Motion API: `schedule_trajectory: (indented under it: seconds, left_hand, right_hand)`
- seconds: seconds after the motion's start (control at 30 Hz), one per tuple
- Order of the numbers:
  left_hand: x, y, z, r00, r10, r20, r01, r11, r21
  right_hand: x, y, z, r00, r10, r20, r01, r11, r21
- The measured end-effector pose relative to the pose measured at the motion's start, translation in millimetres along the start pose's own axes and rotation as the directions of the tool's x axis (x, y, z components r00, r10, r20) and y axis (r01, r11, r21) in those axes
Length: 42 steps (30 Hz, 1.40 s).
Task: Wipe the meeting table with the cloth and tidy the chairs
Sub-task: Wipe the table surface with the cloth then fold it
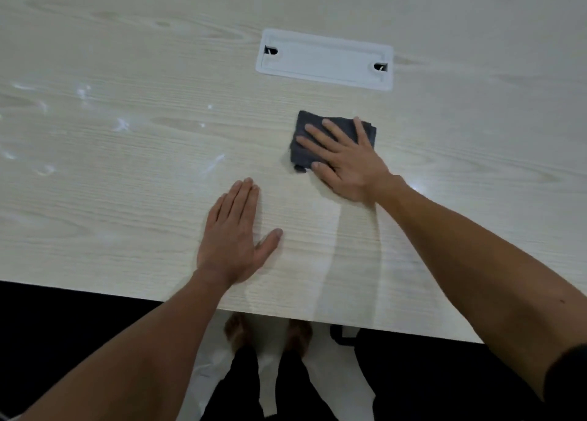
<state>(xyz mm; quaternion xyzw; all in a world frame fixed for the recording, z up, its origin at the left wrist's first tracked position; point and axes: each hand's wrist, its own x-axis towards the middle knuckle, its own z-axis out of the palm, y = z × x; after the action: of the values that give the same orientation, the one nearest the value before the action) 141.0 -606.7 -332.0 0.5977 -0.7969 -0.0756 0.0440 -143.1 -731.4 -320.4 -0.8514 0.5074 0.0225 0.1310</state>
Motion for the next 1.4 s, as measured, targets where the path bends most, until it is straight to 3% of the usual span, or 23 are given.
schedule_trajectory:
  seconds: [0.07, 0.17, 0.27, 0.33, 0.4, 0.47, 0.6, 0.67, 0.73, 0.77, 0.83, 0.9, 0.93, 1.0, 1.07, 1.1, 1.13, 1.17, 1.2, 1.27, 1.33, 1.4]
  left_hand:
    - [1, 1, 1, 1.000, 0.000, -0.004, 0.000, 1.000, -0.006]
    - [1, 0, 3, 1.000, -0.002, -0.016, 0.002, 1.000, -0.005]
    - [0, 0, 3, 0.998, 0.002, -0.056, -0.004, 0.999, -0.033]
    - [0, 1, 3, 0.997, 0.013, -0.077, -0.019, 0.997, -0.078]
    - [-1, -1, 1, 0.995, 0.021, -0.097, -0.038, 0.984, -0.175]
    - [-3, -3, -3, 0.993, -0.008, -0.120, -0.027, 0.956, -0.292]
    - [-18, -16, -14, 0.979, -0.093, -0.178, 0.022, 0.930, -0.366]
    - [-30, -25, -17, 0.981, -0.074, -0.178, 0.009, 0.941, -0.338]
    - [-45, -33, -16, 0.986, -0.025, -0.168, -0.022, 0.962, -0.272]
    - [-53, -36, -14, 0.987, -0.002, -0.162, -0.037, 0.971, -0.235]
    - [-69, -42, -7, 0.988, 0.021, -0.154, -0.047, 0.984, -0.173]
    - [-81, -49, -1, 0.990, 0.033, -0.139, -0.052, 0.990, -0.134]
    - [-84, -52, 1, 0.991, 0.040, -0.131, -0.057, 0.991, -0.124]
    - [-86, -56, 3, 0.991, 0.055, -0.120, -0.069, 0.990, -0.119]
    - [-87, -59, 3, 0.992, 0.068, -0.103, -0.081, 0.988, -0.132]
    - [-87, -59, 2, 0.992, 0.073, -0.102, -0.087, 0.986, -0.141]
    - [-87, -59, 2, 0.992, 0.076, -0.103, -0.091, 0.984, -0.151]
    - [-87, -60, 1, 0.992, 0.076, -0.100, -0.092, 0.982, -0.167]
    - [-87, -59, -1, 0.993, 0.071, -0.089, -0.087, 0.977, -0.195]
    - [-87, -59, -5, 0.997, 0.048, -0.062, -0.064, 0.954, -0.292]
    - [-86, -60, -11, 0.999, 0.013, -0.052, -0.034, 0.905, -0.425]
    - [-85, -63, -17, 0.997, 0.015, -0.074, -0.049, 0.874, -0.483]
  right_hand:
    - [-17, 34, -10, 0.957, 0.287, -0.038, -0.285, 0.957, 0.048]
    - [-39, 45, -13, 0.731, 0.682, -0.026, -0.666, 0.721, 0.190]
    - [-40, 4, -1, 0.462, 0.887, -0.009, -0.840, 0.441, 0.316]
    - [-25, -37, 8, 0.409, 0.912, -0.004, -0.852, 0.384, 0.357]
    - [-4, -82, 15, 0.492, 0.870, -0.034, -0.808, 0.471, 0.355]
    - [10, -123, 21, 0.659, 0.749, -0.064, -0.697, 0.641, 0.320]
    - [-7, -170, 38, 0.951, 0.301, -0.074, -0.296, 0.952, 0.078]
    - [-34, -157, 40, 0.999, 0.048, -0.014, -0.048, 0.999, 0.023]
    - [-63, -131, 38, 0.998, -0.063, 0.026, 0.063, 0.998, 0.004]
    - [-76, -117, 36, 0.999, -0.037, 0.028, 0.037, 0.999, -0.001]
    - [-100, -91, 33, 0.987, 0.158, -0.011, -0.158, 0.987, 0.011]
    - [-118, -74, 30, 0.888, 0.457, -0.057, -0.453, 0.889, 0.063]
    - [-124, -71, 28, 0.789, 0.612, -0.057, -0.604, 0.790, 0.110]
    - [-125, -80, 28, 0.508, 0.861, -0.031, -0.832, 0.501, 0.238]
    - [-107, -109, 30, 0.226, 0.974, -0.002, -0.915, 0.212, 0.344]
    - [-93, -127, 31, 0.139, 0.990, 0.005, -0.919, 0.127, 0.374]
    - [-78, -147, 32, 0.111, 0.994, 0.004, -0.914, 0.101, 0.393]
    - [-63, -168, 34, 0.145, 0.989, -0.003, -0.907, 0.134, 0.400]
    - [-51, -190, 38, 0.224, 0.974, -0.022, -0.895, 0.215, 0.390]
    - [-37, -235, 51, 0.461, 0.884, -0.077, -0.827, 0.459, 0.325]
    - [-42, -263, 61, 0.728, 0.678, -0.100, -0.645, 0.727, 0.234]
    - [-62, -256, 63, 0.930, 0.359, -0.084, -0.347, 0.929, 0.127]
